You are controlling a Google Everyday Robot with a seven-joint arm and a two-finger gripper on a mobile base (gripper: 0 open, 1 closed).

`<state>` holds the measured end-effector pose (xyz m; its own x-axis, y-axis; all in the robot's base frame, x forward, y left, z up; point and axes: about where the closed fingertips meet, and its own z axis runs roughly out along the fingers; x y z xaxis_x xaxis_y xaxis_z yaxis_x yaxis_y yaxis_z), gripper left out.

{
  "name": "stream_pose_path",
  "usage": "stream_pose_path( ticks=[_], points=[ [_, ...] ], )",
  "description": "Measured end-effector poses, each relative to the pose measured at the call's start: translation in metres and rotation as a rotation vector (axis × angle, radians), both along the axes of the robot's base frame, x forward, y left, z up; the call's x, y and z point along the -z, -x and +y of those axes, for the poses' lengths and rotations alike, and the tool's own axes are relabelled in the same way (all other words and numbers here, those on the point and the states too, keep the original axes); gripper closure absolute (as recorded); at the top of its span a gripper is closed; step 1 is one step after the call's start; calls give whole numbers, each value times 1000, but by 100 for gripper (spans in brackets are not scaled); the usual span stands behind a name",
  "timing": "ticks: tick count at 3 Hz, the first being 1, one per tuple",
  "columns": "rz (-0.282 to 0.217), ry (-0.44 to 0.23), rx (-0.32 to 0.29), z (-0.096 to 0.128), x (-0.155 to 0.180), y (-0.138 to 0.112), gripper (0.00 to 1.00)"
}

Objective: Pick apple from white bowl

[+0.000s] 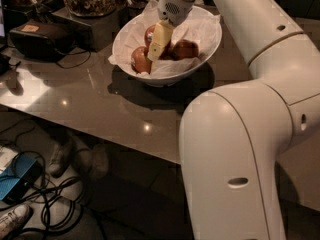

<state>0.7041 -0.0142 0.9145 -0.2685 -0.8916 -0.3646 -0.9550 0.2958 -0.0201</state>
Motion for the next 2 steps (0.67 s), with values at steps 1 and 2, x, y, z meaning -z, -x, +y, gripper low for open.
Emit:
stream_pose_path(
  ticks=[1, 2],
  points=[
    [-27, -16, 5, 6, 0, -9, 48],
    [-35, -21, 7, 8, -2, -11, 71]
  ],
)
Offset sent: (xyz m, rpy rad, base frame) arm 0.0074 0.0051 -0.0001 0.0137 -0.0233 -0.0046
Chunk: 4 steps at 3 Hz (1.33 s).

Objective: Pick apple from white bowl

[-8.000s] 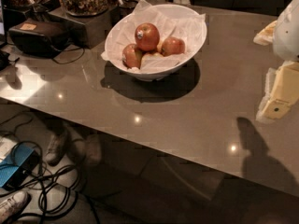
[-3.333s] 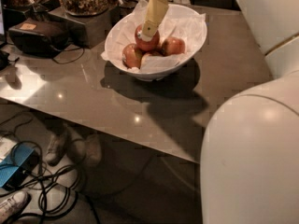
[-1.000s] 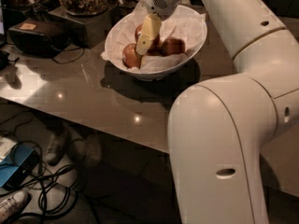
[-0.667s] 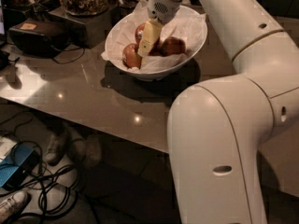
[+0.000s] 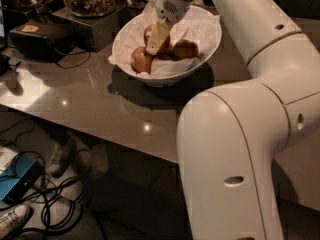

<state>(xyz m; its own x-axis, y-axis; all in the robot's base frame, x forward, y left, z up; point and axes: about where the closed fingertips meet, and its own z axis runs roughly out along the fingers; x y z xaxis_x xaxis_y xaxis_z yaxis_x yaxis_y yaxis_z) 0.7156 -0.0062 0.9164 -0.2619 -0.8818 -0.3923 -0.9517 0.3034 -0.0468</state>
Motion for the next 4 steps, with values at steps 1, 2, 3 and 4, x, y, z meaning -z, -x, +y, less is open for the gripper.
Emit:
stream_pose_path(
  ticks=[1, 2, 3, 4],
  points=[
    [0, 0, 0, 0, 0, 0, 94],
    [-55, -15, -3, 0, -17, 2, 100],
    [-99, -41, -32, 0, -43, 20, 100],
    [-120, -56, -92, 5, -62, 46, 100]
  ],
)
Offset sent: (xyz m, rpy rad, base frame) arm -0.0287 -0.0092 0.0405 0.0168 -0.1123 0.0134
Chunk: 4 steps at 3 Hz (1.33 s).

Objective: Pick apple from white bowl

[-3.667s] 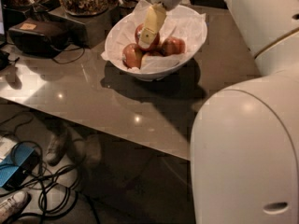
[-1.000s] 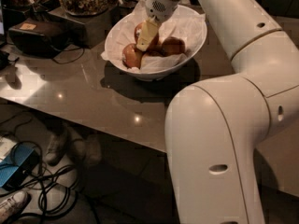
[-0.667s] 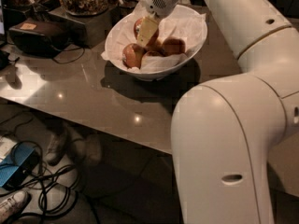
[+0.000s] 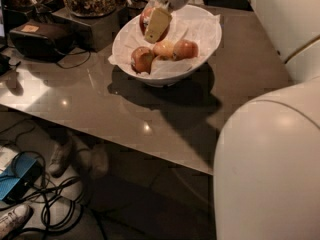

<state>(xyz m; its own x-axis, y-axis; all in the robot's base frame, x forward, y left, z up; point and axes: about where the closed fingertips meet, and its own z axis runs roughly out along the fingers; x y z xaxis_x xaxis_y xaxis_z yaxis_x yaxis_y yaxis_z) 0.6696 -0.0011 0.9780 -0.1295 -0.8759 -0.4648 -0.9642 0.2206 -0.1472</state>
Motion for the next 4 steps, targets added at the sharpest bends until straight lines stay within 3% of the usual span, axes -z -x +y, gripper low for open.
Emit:
stream_pose_path(
  ticks=[3, 4],
  points=[
    [-65, 58, -204, 4, -14, 99, 100],
    [-58, 62, -206, 6, -9, 101, 100]
  ],
)
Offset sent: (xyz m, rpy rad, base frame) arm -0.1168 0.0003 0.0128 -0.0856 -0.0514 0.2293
